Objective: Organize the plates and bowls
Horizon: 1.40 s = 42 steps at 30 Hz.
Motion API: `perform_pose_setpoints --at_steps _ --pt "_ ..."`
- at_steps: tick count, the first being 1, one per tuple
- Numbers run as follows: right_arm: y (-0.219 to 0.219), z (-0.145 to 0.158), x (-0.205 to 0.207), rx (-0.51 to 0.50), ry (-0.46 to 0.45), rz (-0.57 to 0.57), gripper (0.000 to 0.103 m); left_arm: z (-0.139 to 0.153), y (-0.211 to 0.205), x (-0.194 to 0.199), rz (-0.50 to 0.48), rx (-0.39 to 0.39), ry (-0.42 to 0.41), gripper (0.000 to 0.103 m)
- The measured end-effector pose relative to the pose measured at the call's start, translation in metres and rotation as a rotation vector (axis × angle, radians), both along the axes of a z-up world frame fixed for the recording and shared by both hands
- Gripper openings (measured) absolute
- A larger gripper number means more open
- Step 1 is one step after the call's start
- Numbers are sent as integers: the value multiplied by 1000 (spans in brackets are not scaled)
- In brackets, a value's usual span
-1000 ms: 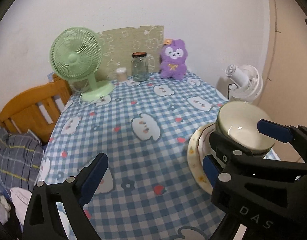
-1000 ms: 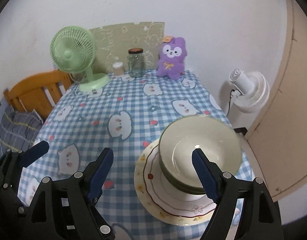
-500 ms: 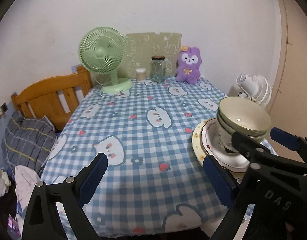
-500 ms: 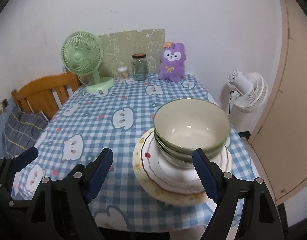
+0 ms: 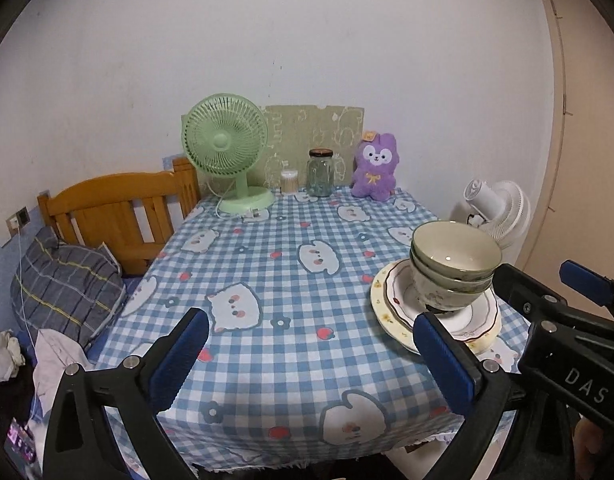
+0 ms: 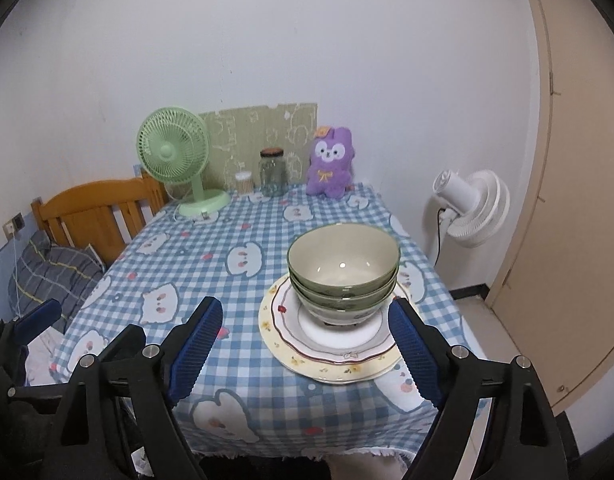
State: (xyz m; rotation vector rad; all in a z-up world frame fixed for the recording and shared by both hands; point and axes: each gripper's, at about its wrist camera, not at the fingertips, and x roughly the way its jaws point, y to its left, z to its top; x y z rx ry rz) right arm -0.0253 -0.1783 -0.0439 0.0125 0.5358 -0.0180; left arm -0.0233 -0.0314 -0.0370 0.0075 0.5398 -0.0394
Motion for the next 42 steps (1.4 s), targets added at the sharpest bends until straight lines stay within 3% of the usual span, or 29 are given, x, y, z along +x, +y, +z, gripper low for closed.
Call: perform_pose_setpoints --at_steps 10,42 --pt "-2 11 -7 -9 -50 -30 88 12 9 -7 14 2 -41 103" --pt "5 14 -4 -19 -61 -23 88 24 23 1 34 -13 -75 103"
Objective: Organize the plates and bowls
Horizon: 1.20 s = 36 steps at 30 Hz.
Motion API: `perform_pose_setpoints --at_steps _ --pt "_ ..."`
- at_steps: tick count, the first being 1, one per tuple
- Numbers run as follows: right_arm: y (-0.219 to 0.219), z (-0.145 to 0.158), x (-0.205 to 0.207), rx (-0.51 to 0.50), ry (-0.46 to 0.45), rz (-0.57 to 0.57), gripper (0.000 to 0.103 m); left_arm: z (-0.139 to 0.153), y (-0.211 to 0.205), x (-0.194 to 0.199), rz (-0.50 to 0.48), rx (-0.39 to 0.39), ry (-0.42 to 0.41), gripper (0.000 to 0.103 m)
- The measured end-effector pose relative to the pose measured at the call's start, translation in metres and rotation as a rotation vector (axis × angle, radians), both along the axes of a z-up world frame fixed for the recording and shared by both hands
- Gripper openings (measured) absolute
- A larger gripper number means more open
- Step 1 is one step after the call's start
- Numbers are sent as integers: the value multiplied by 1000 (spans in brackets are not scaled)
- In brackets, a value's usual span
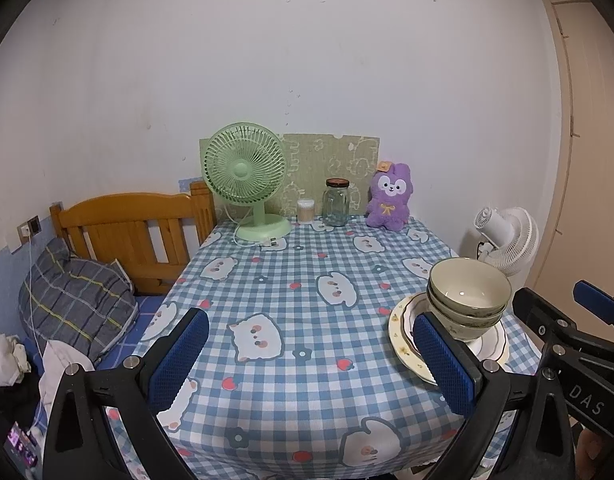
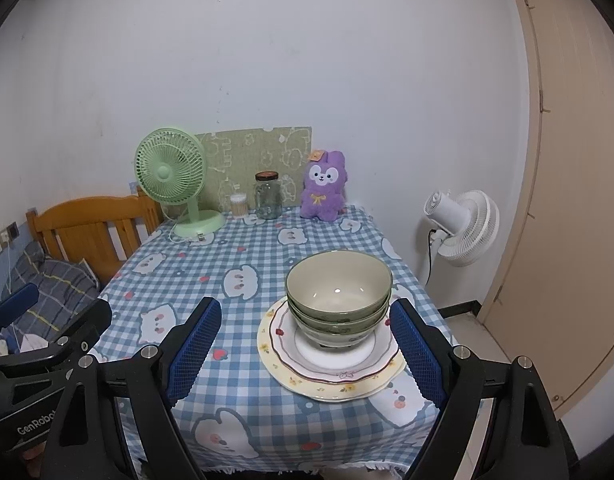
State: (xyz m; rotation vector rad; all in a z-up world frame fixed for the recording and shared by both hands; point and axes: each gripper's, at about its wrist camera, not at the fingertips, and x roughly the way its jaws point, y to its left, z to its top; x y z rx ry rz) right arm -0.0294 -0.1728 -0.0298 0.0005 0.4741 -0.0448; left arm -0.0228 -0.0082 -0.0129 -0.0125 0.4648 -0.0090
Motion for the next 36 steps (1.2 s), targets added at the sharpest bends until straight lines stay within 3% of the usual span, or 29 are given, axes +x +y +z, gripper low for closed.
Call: perform_pose_setpoints --at_steps 36 --pt "3 0 -2 -8 0 -6 88 2 -1 -3 25 5 -10 103"
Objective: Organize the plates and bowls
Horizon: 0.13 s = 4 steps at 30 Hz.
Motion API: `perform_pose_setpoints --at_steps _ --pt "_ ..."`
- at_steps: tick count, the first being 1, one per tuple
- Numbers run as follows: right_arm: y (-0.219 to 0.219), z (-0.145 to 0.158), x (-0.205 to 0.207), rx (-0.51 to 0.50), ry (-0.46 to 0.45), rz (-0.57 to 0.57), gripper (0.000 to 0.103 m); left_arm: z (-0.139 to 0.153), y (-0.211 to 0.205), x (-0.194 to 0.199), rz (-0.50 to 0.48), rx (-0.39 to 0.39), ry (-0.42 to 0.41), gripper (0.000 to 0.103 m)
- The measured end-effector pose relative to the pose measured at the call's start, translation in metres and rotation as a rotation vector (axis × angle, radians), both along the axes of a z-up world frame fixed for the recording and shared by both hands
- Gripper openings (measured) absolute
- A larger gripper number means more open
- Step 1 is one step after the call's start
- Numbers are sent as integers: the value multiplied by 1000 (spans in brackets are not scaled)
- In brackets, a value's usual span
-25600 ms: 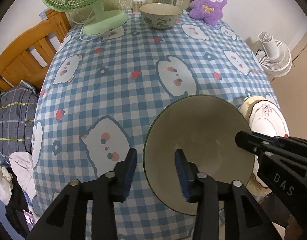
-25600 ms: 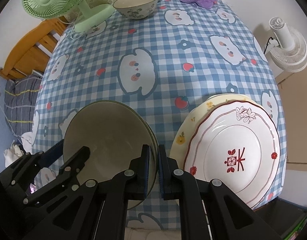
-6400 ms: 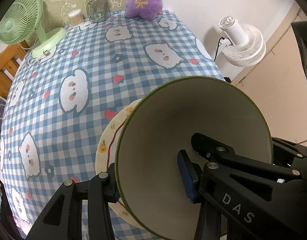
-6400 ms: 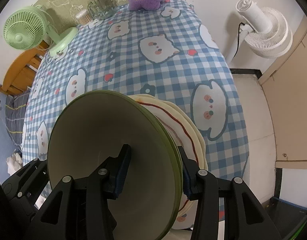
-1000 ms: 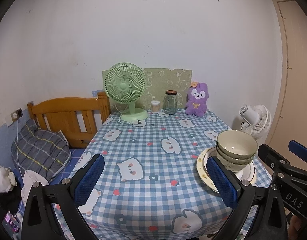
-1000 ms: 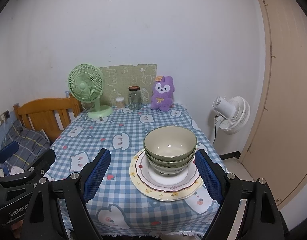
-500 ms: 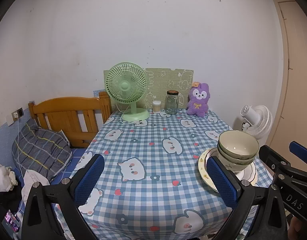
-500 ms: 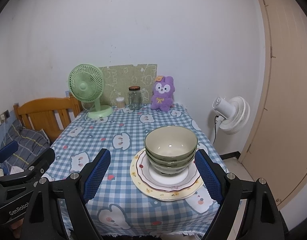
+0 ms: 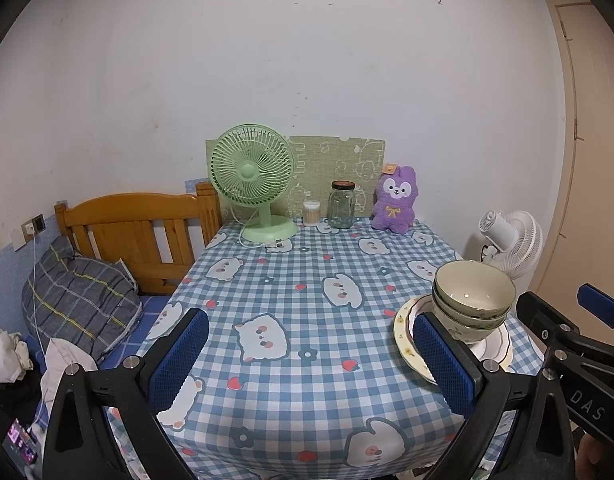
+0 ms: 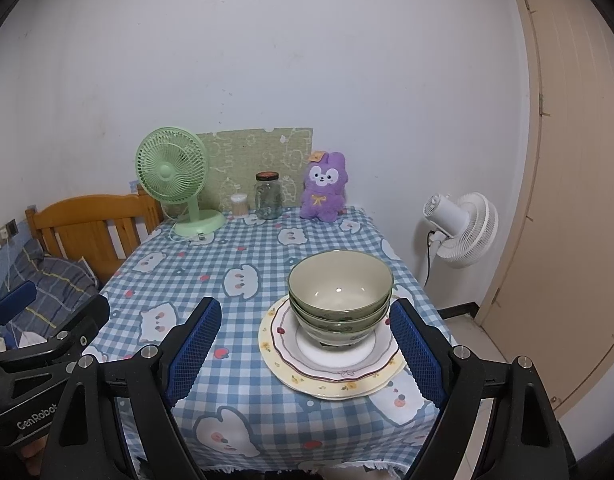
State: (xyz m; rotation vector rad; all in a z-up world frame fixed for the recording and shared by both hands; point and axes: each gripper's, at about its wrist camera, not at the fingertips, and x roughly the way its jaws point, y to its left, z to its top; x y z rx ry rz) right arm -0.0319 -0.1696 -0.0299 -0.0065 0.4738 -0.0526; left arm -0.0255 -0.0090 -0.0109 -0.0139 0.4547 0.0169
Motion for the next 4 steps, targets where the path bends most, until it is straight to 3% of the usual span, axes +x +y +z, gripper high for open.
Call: perform_pose_setpoints --at_steps 4 --pt "-1 0 0 0 1 -1 88 0 0 0 1 -1 1 103"
